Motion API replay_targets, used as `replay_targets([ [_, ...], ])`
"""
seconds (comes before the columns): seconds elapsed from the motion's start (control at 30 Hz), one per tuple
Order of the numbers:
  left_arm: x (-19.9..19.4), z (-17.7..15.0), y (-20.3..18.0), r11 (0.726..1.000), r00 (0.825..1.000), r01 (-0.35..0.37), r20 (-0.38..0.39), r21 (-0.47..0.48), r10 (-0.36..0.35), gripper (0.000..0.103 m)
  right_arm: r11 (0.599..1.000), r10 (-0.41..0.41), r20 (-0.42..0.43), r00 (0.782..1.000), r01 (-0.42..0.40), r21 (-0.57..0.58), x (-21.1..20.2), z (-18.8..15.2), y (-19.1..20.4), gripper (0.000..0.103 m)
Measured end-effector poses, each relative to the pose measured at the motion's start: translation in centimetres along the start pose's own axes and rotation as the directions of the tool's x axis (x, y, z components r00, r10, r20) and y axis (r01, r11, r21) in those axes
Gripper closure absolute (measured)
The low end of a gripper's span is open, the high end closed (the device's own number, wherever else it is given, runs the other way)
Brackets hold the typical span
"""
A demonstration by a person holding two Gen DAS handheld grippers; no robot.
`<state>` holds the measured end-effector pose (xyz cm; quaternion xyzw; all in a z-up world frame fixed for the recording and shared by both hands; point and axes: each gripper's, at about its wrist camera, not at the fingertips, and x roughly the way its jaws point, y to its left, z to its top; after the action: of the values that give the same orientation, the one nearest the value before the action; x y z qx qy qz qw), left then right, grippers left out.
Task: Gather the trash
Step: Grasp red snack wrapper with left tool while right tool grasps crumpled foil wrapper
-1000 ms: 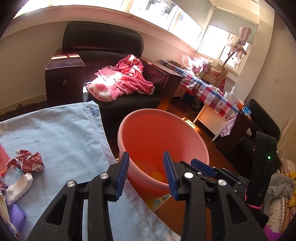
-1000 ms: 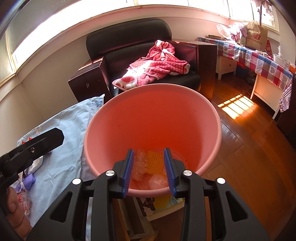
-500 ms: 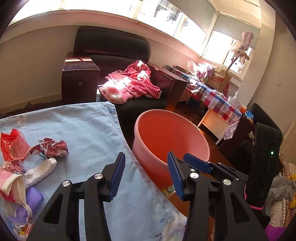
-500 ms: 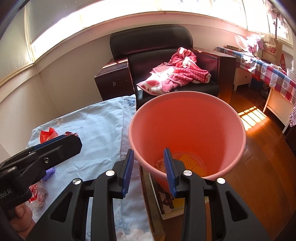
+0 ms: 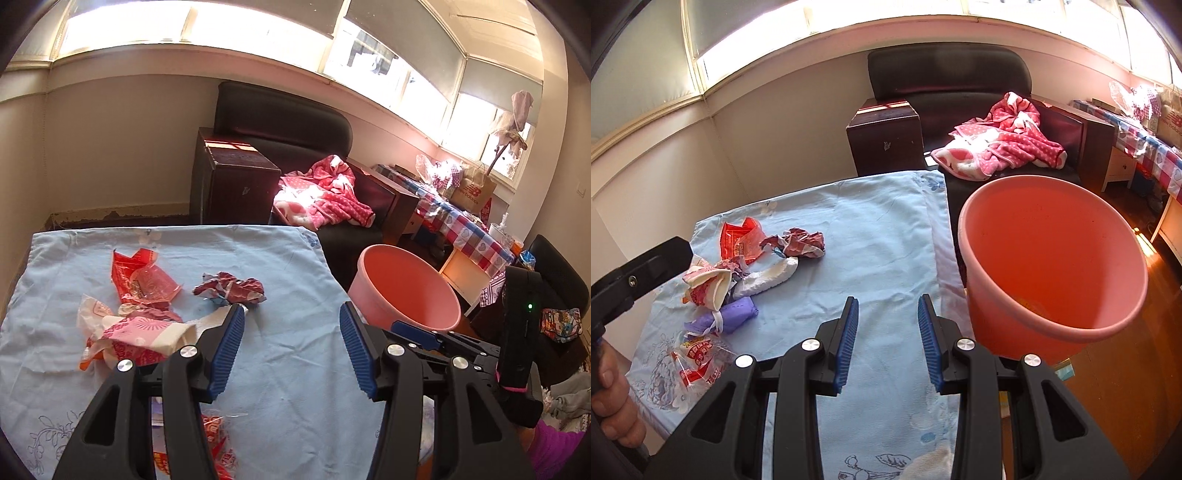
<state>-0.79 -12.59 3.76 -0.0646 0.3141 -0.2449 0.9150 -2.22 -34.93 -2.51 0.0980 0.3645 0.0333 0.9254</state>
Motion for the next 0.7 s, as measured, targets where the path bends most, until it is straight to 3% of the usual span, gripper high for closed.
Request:
replay_targets([
  [0.33,-2.3,0.0,9.8,0.971,0.981,-0.193,-0.01,-0.143,0.193,0.05,0.997,0.061,-0.048,0.997,-0.063,-0.039,2.8,0.8,3.2,0.069],
  [0.47,-1.4,1.2,12.5,0.956,0.976,-0.219,-0.028,-0.193,0.217,0.052,0.994,0.085,-0.068,0.994,-0.089,-0.059,4.2,1.7,4.4,0.069],
  [0.7,2.1,3.2,15.5,0.948,0.967,-0.251,-0.084,-0.194,0.238,0.052,0.984,0.122,-0.093,0.988,-0.133,-0.121,7.1,3.8,6.6,0.069],
])
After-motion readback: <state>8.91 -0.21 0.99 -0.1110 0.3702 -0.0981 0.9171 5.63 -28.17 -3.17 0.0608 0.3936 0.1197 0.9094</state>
